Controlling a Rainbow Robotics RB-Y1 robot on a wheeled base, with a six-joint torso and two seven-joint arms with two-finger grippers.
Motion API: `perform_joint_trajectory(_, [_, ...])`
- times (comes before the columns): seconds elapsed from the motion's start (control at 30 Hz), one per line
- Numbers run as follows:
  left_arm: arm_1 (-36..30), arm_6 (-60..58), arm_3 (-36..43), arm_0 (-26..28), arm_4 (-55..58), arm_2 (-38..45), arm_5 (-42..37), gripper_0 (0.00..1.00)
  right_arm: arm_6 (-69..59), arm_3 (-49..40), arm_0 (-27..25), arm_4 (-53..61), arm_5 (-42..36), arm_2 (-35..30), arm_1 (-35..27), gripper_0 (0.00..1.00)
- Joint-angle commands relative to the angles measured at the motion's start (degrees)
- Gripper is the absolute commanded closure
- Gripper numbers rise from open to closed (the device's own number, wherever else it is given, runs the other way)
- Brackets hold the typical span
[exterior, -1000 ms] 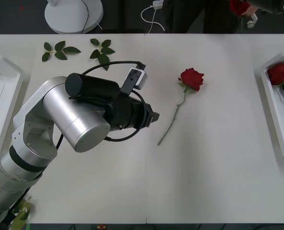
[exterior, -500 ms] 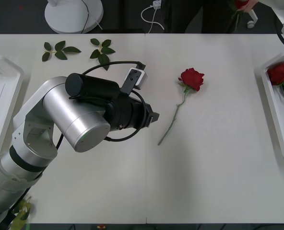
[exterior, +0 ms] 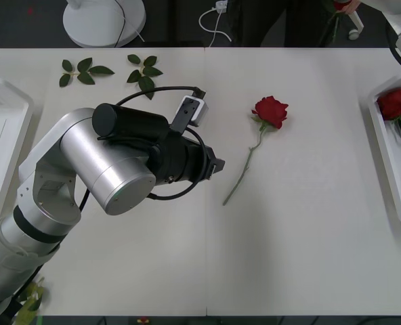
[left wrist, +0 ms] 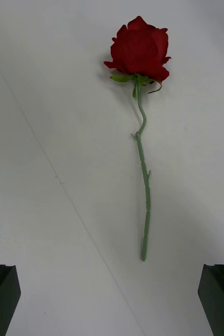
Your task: Place the red flowers into the right box and the blue flowers into the left box. If a person shows an open palm, hand one flower to the person first, then continue sorting.
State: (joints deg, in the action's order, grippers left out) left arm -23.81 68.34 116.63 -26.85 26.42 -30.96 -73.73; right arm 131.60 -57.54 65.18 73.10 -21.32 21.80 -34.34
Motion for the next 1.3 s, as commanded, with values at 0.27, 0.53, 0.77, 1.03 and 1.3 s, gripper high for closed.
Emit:
perform_joint_trajectory(0.27, [-0.5,0.5,0.9,-1.6,-0.3,-0.8,0.3,0.00,2.7,-0.5,3.2,0.7,-0.9,0.5,0.1,0.09])
perform_joint_trajectory(0.53, [-0.5,0.5,0.9,-1.6,-0.3,-0.8,0.3,0.00,2.5,-1.0,3.3,7.8,-11.3,0.5,-3.4,0.03])
perform_joint_trajectory(0.77, [-0.5,0.5,0.9,-1.6,-0.3,-0.8,0.3,0.00,-3.1,-1.4,3.3,15.0,-29.7,0.6,-9.3,0.03])
perform_joint_trajectory(1.03, [-0.5,0.5,0.9,-1.6,-0.3,-0.8,0.3,0.00,-28.2,-7.8,2.5,11.3,-49.7,0.8,-15.0,0.03])
perform_joint_trajectory(1.3, [-0.5,0.5,0.9,-1.6,-0.3,-0.8,0.3,0.00,-68.8,-23.0,-3.1,4.2,-62.3,0.8,-16.7,0.00])
